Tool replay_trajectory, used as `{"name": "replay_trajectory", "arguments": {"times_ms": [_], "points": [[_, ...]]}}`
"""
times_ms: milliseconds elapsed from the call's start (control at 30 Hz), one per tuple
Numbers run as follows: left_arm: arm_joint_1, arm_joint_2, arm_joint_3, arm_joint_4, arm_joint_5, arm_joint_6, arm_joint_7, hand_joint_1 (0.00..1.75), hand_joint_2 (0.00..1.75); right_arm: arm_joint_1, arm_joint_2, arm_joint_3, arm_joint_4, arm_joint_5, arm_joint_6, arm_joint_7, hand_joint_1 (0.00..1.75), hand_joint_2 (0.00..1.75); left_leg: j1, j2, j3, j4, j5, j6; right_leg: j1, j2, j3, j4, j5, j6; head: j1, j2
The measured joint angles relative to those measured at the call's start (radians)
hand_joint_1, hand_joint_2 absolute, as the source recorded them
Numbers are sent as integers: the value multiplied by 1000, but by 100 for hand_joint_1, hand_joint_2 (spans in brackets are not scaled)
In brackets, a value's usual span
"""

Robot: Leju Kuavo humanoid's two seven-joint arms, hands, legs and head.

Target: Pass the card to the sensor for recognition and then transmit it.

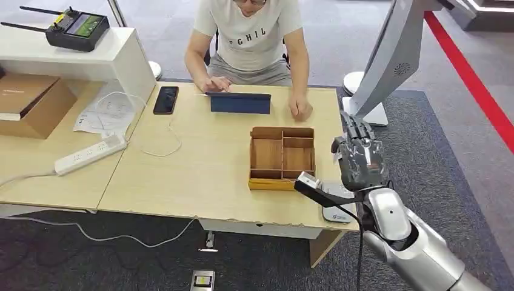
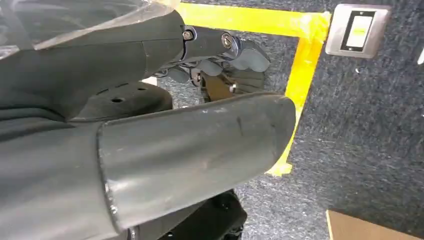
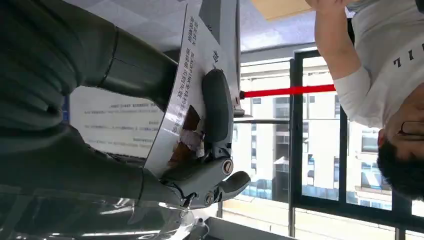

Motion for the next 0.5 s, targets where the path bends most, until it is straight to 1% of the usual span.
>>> {"name": "replay_trajectory", "arguments": {"times_ms": [100,200,300,367,433,500], "points": [[-2,1,0,0,-13,0,0,0,0,-10,5,3,0,19,23,-27,175,175,0,0,-1,0,0,0,0,0,0,0,0,0,0,0],[-7,4,0,1,-33,0,18,0,0,-67,30,21,4,44,75,-72,175,175,0,1,-2,0,0,0,0,0,-2,1,0,0,0,0],[-7,7,0,2,-51,-3,40,0,0,-149,72,52,35,54,100,-103,175,175,0,0,-2,0,1,-1,0,0,-2,1,0,0,0,0],[-7,8,0,2,-58,-8,49,0,0,-210,115,81,82,55,108,-124,175,175,0,0,-2,0,1,-1,0,0,-3,2,0,0,0,0],[-8,7,0,2,-69,-11,55,0,0,-267,159,104,138,29,109,-138,175,175,1,-1,-3,0,2,-2,0,0,-3,2,0,0,0,0],[-8,7,0,3,-73,-14,64,0,0,-319,194,125,203,-37,110,-148,175,175,1,-1,-3,0,2,-2,0,0,-3,3,0,-1,0,0]]}}
